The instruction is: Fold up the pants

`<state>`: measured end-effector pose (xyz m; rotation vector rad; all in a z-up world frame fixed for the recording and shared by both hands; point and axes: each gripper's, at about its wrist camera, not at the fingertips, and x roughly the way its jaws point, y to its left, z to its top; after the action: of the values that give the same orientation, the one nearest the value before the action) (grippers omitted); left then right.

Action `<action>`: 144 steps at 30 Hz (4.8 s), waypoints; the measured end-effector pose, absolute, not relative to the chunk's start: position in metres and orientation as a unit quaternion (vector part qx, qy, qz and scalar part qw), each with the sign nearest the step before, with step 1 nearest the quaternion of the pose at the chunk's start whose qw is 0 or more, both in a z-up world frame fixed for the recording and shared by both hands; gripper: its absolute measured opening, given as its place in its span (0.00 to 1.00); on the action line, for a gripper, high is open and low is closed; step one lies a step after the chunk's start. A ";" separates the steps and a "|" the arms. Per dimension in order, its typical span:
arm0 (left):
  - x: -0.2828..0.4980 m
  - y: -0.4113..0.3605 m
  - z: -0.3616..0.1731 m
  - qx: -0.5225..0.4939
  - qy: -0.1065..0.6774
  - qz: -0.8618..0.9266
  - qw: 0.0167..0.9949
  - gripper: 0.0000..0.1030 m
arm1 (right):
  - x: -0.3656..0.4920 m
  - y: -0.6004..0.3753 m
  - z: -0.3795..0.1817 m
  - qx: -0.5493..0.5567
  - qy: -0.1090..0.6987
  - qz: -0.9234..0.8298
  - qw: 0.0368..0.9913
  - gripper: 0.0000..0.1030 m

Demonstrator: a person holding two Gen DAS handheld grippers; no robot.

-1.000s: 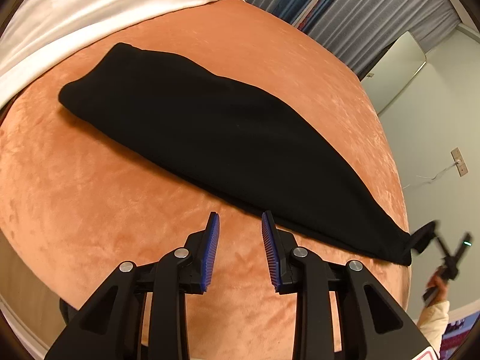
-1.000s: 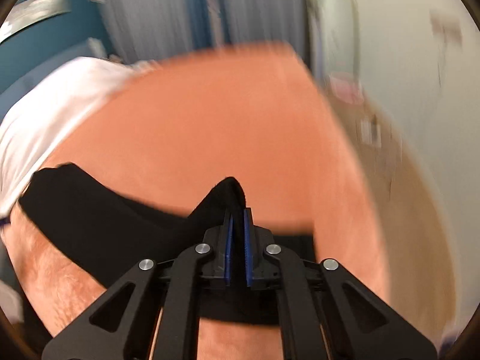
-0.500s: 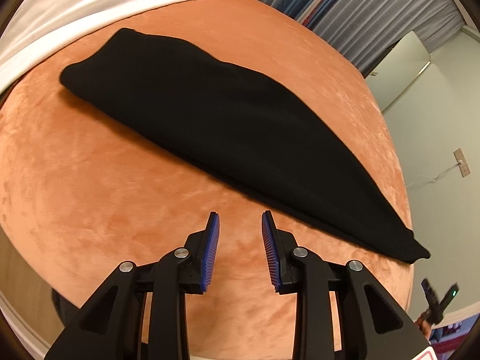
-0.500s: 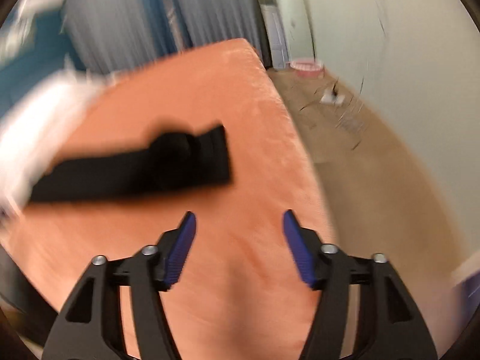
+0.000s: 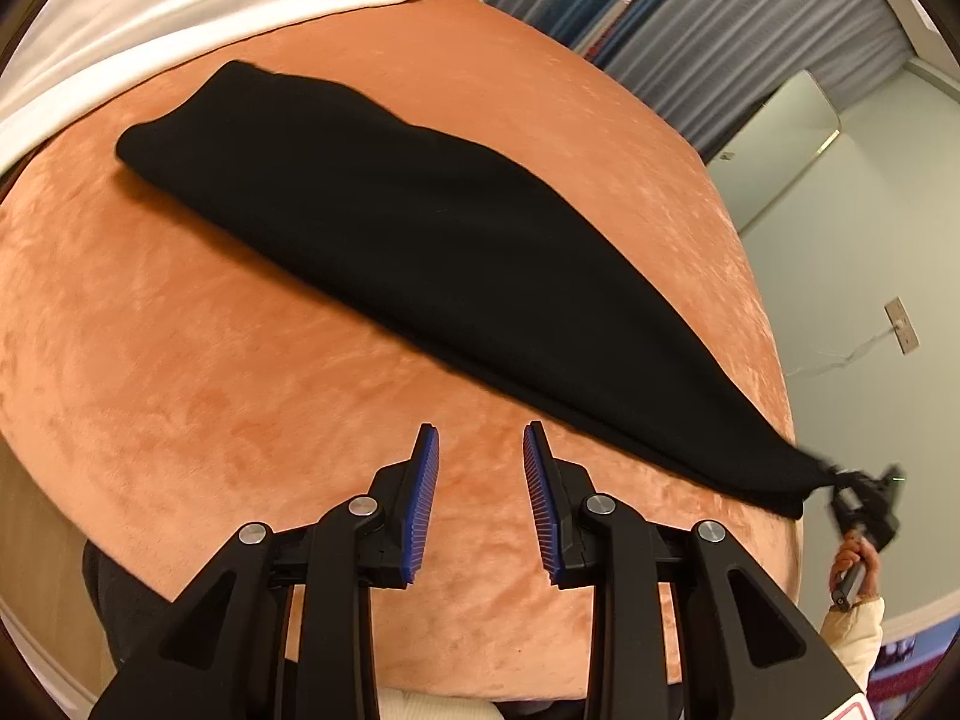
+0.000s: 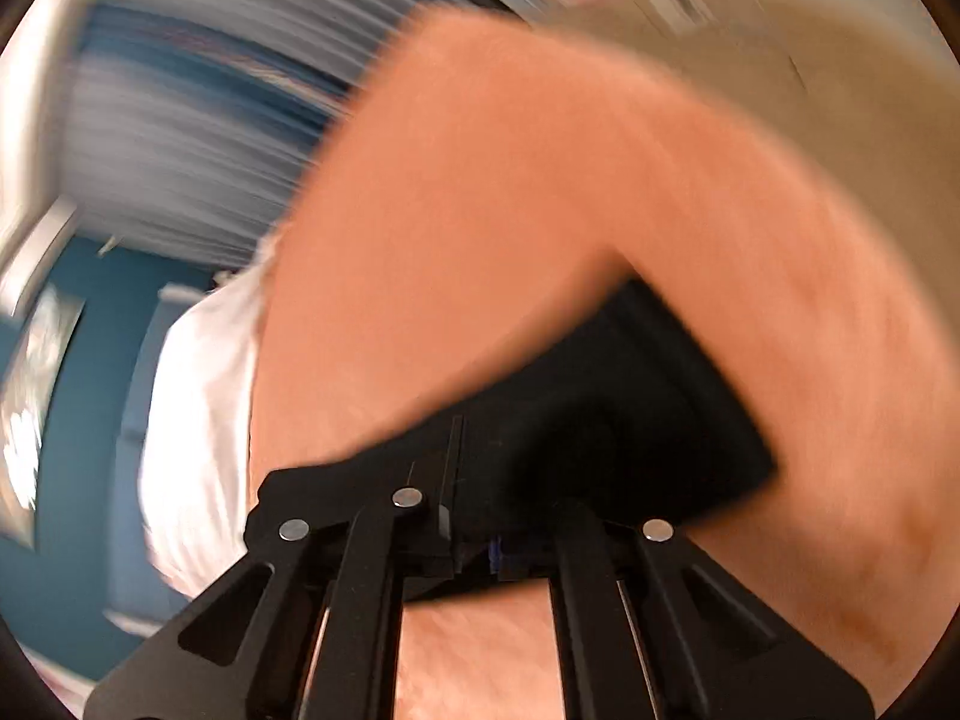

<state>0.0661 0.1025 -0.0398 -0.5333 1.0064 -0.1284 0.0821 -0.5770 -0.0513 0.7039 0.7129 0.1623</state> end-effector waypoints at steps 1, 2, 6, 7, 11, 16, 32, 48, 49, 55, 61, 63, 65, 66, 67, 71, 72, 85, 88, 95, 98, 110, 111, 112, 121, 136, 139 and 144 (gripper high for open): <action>0.065 0.104 -0.041 -0.253 0.476 -0.060 0.840 0.27 | 0.073 -0.560 -0.031 0.256 0.305 0.087 0.913 0.04; 0.064 0.103 -0.041 -0.252 0.476 -0.060 0.840 0.27 | 0.067 -0.550 -0.021 0.177 0.283 0.081 0.939 0.04; 0.063 0.107 -0.052 -0.257 0.482 -0.057 0.836 0.27 | 0.086 -0.585 -0.106 0.188 0.397 0.025 0.898 0.05; 0.063 0.107 -0.054 -0.258 0.484 -0.056 0.834 0.27 | 0.084 -0.596 -0.132 0.208 0.426 0.015 0.880 0.05; 0.060 0.110 -0.056 -0.259 0.486 -0.055 0.833 0.27 | 0.062 -0.617 -0.151 0.305 0.391 0.030 0.868 0.18; 0.064 0.107 -0.055 -0.247 0.485 -0.050 0.837 0.27 | 0.076 -0.619 -0.139 0.334 0.386 0.029 0.859 0.35; 0.107 0.180 -0.063 -0.215 0.460 0.091 0.857 0.67 | 0.057 -0.593 -0.104 0.261 0.317 -0.130 0.902 0.34; 0.204 0.280 -0.091 -0.225 0.442 0.104 0.862 0.10 | 0.020 -0.471 -0.094 0.208 0.340 -0.092 0.913 0.40; 0.208 0.281 -0.096 -0.202 0.441 0.109 0.868 0.10 | 0.025 -0.469 -0.094 0.204 0.342 -0.086 0.913 0.41; 0.202 0.286 -0.115 -0.200 0.453 0.089 0.864 0.36 | 0.048 -0.453 -0.112 0.229 0.383 -0.062 0.893 0.50; 0.173 0.314 -0.131 -0.309 0.438 0.108 0.837 0.72 | 0.060 -0.468 -0.127 0.284 0.380 -0.057 0.878 0.67; 0.168 0.318 -0.131 -0.339 0.430 0.114 0.829 0.74 | 0.066 -0.483 -0.134 0.336 0.367 -0.052 0.866 0.67; 0.167 0.324 -0.133 -0.369 0.424 0.126 0.817 0.78 | 0.068 -0.497 -0.138 0.374 0.351 -0.054 0.857 0.67; 0.167 0.325 -0.134 -0.380 0.421 0.133 0.812 0.81 | 0.071 -0.505 -0.140 0.388 0.343 -0.060 0.853 0.67; 0.172 0.324 -0.134 -0.381 0.422 0.140 0.810 0.83 | 0.073 -0.512 -0.141 0.395 0.337 -0.069 0.852 0.67; 0.183 0.305 -0.129 -0.316 0.445 0.176 0.819 0.83 | 0.078 -0.538 -0.144 0.419 0.308 -0.098 0.848 0.67; 0.180 0.301 -0.126 -0.303 0.445 0.178 0.824 0.83 | 0.079 -0.544 -0.145 0.428 0.301 -0.099 0.846 0.67; 0.089 0.150 -0.045 -0.088 0.357 0.165 0.915 0.85 | 0.093 -0.588 -0.137 0.364 0.305 -0.202 0.856 0.48; 0.089 0.086 -0.034 -0.021 0.343 0.119 0.931 0.85 | 0.070 -0.597 -0.129 0.330 0.283 -0.226 0.872 0.60; 0.110 -0.061 -0.045 0.095 0.352 0.010 0.931 0.85 | 0.127 -0.603 -0.119 0.224 0.330 -0.117 0.909 0.60; 0.102 -0.108 -0.052 0.125 0.354 -0.030 0.926 0.85 | 0.150 -0.599 -0.123 0.199 0.351 -0.079 0.912 0.52; 0.111 -0.206 -0.069 0.173 0.370 -0.079 0.909 0.85 | 0.176 -0.613 -0.102 0.098 0.350 -0.054 0.930 0.06; 0.110 -0.212 -0.069 0.172 0.369 -0.080 0.910 0.85 | 0.182 -0.617 -0.115 0.097 0.372 -0.059 0.921 0.06; 0.110 -0.213 -0.073 0.170 0.370 -0.081 0.910 0.85 | 0.191 -0.618 -0.134 0.093 0.408 -0.057 0.907 0.06; 0.114 -0.205 -0.069 0.154 0.371 -0.079 0.912 0.85 | 0.121 -0.632 -0.106 0.225 0.348 -0.033 0.909 0.38; 0.145 -0.101 -0.083 0.050 0.427 0.001 0.903 0.85 | 0.114 -0.552 -0.088 0.215 0.358 0.052 0.907 0.20; 0.160 -0.106 -0.092 0.040 0.442 -0.016 0.896 0.86 | 0.139 -0.504 -0.097 0.168 0.379 0.086 0.906 0.20; 0.161 -0.109 -0.116 0.054 0.460 -0.017 0.886 0.87 | 0.146 -0.507 -0.139 0.226 0.413 0.059 0.880 0.17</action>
<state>0.1613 -0.1091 -0.1164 0.1127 0.9559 -0.0352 0.1459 -0.5073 -0.1389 0.4700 0.8613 0.1226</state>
